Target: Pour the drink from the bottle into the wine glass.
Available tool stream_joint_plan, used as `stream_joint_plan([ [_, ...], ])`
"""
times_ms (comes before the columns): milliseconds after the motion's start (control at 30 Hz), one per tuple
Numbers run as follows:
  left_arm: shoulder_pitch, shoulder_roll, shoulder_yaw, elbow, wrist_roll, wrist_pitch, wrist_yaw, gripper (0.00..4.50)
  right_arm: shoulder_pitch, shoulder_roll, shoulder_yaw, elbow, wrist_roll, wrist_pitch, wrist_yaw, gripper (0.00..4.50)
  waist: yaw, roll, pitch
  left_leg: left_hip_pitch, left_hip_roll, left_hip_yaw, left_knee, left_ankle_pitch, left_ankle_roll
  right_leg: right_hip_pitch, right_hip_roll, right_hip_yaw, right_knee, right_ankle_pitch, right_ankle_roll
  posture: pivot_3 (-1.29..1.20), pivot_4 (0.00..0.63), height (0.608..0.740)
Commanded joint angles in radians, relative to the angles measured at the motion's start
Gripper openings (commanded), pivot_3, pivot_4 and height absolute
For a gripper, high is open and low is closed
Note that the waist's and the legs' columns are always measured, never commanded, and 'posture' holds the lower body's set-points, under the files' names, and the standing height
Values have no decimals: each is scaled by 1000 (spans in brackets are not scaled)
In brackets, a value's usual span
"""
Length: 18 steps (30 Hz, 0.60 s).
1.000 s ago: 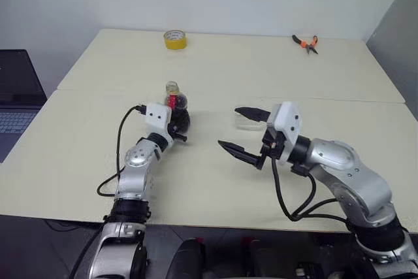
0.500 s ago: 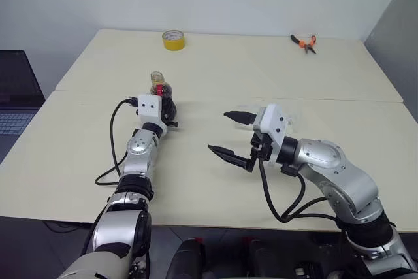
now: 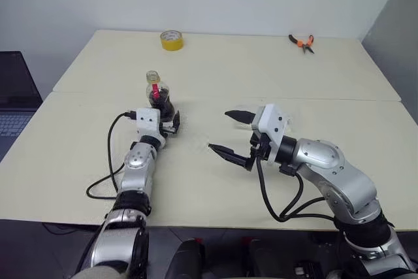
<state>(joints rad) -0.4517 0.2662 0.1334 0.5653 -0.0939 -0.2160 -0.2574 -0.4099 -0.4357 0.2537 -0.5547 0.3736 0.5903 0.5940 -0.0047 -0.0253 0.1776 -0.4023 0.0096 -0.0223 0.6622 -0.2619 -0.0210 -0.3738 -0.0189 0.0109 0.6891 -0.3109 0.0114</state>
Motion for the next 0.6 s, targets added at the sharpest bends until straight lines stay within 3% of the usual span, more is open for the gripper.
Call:
stream_joint_plan([
  [33, 155, 13, -25, -285, -2, 101, -18, 4480, 49, -35, -63, -68, -10, -25, -8, 4500, 0, 0, 0, 0, 0, 0, 0, 0, 0, 0, -1, 0, 0, 0, 0, 0, 150, 740],
  [267, 370, 23, -80, -630, 10, 247, -38, 4480, 212, -84, -176, -114, -62, -70, -68, 4500, 6, 0, 0, 1, 0, 0, 0, 0, 0, 1, -1, 0, 1, 0, 0, 0, 150, 740],
  [400, 381, 40, -153, -745, -26, 308, -133, 4480, 264, -153, -174, -67, -295, -137, -183, 4500, 4, 0, 0, 1, -1, 0, 0, 0, 0, 2, -1, 0, 0, 0, 0, 0, 150, 740],
  [600, 281, 130, -226, -817, -151, 428, -373, 4480, 163, -215, -20, 42, -597, -152, -242, 4500, -3, 0, 0, 2, 0, 1, -1, 0, 0, 1, 1, 1, 1, 0, 0, 0, 150, 740],
])
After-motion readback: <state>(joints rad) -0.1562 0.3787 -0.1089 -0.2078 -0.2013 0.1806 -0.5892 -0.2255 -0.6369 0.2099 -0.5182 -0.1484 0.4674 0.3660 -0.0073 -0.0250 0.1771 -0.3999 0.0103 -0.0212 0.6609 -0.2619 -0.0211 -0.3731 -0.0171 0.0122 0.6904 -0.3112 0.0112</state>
